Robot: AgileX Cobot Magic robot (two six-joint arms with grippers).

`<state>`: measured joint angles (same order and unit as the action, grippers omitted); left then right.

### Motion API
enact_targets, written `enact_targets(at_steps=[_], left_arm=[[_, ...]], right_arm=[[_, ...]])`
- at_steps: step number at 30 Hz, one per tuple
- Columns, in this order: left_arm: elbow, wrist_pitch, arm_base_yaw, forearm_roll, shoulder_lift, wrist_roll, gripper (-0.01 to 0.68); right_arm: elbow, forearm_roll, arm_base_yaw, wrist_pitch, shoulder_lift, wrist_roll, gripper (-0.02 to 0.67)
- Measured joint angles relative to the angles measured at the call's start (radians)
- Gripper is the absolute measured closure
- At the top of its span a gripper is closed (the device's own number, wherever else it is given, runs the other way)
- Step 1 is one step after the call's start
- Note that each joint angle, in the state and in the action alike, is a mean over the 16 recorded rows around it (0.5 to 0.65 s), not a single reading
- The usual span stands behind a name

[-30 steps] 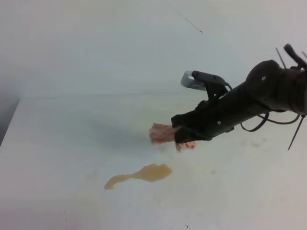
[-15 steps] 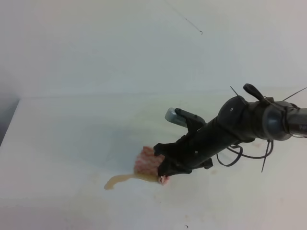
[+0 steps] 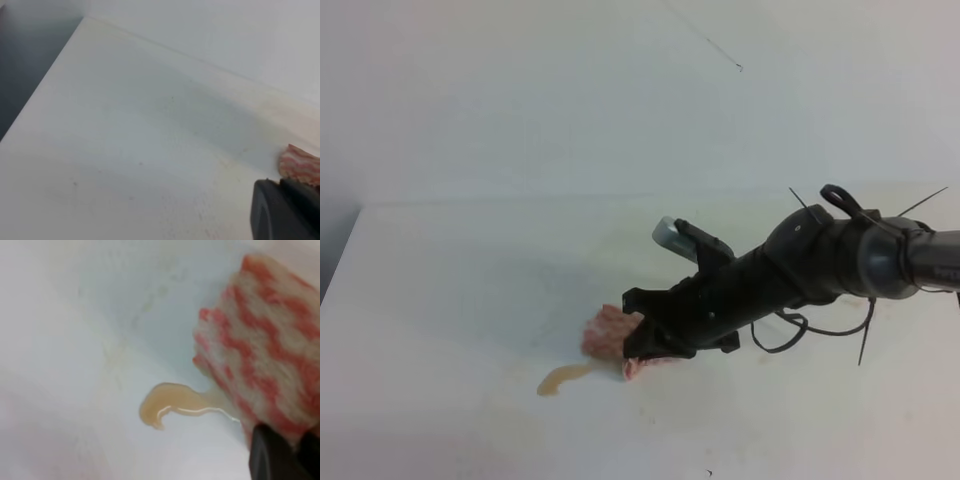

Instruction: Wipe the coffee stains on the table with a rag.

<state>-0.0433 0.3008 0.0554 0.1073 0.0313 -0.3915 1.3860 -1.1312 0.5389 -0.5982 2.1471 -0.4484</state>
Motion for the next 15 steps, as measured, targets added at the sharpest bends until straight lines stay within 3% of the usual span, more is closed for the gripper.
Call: enact_targets(at_steps=[15], left_arm=[[0.0, 0.002, 0.0, 0.0, 0.0, 0.0, 0.672]], right_arm=[[0.0, -0.163, 0.065, 0.042, 0.0, -0.094, 0.649]])
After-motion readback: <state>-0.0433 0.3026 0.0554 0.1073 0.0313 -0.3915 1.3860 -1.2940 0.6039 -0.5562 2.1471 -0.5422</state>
